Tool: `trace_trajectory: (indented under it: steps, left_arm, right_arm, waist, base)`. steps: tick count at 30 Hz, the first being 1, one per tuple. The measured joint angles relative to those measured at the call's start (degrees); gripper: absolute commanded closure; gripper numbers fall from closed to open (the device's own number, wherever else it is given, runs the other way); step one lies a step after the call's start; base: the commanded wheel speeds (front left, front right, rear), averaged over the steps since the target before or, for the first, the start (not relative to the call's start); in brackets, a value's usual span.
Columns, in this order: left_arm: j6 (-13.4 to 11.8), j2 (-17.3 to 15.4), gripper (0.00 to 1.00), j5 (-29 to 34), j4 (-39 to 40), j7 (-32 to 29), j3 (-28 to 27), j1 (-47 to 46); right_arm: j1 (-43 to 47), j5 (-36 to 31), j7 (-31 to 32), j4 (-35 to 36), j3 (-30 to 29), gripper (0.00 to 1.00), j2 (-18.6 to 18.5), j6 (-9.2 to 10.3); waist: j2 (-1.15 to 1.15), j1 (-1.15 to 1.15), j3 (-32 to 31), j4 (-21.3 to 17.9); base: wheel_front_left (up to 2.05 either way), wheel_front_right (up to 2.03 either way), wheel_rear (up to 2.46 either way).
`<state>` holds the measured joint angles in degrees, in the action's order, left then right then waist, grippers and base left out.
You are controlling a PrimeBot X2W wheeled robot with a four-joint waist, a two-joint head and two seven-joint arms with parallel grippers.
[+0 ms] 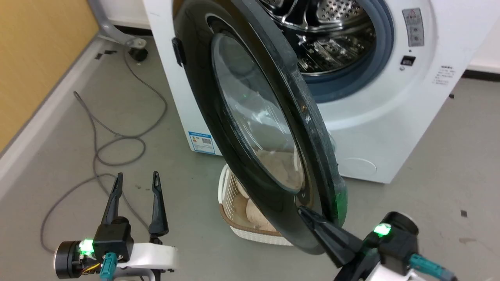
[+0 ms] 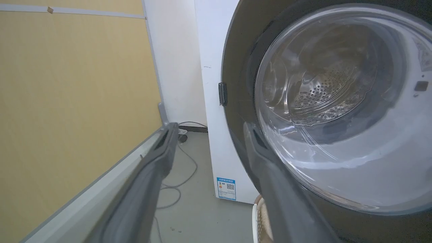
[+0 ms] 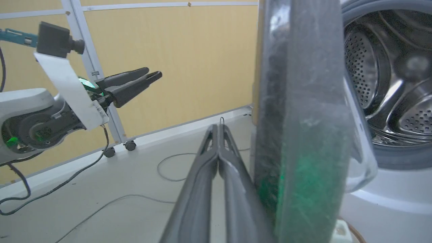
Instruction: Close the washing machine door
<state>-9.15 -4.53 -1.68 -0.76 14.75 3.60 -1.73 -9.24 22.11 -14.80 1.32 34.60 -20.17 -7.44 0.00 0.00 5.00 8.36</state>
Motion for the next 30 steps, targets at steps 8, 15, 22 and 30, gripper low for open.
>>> trace_trajectory:
  steps: [8, 15, 22, 30]
  left_arm:
    - [-0.02, 0.29, 0.00, 0.08, 0.47, 0.00, 0.56, -1.31]
    - [-0.29, 0.81, 0.00, 0.08, 1.29, 0.00, 2.46, -5.76]
    - [-0.86, 1.48, 0.00, -0.04, 2.09, 0.00, 5.15, -10.00]
    - [-2.05, 1.57, 0.00, -0.93, 2.38, 0.00, 6.91, -12.57]
  right_arm:
    - [0.38, -2.59, 0.00, -0.73, -10.85, 1.00, 0.98, -0.13]
    - [-5.61, -4.27, 0.00, -5.91, -19.28, 1.00, 0.81, -0.14]
    - [-15.04, -3.56, 0.00, -12.87, -25.04, 1.00, -0.38, -0.10]
    - [-25.88, -3.99, 0.00, -21.98, -26.47, 1.00, -3.14, -0.12]
  waist:
    - [0.00, 0.00, 3.05, -1.17]
    - [0.00, 0.00, 7.82, -1.47]
    - [0.00, 0.01, 13.66, -0.81]
    - [0.00, 0.01, 18.99, 0.39]
  base:
    - [0.00, 0.00, 0.00]
    - [0.00, 0.00, 0.00]
    - [0.00, 0.00, 0.00]
    - [0.00, 0.00, 0.00]
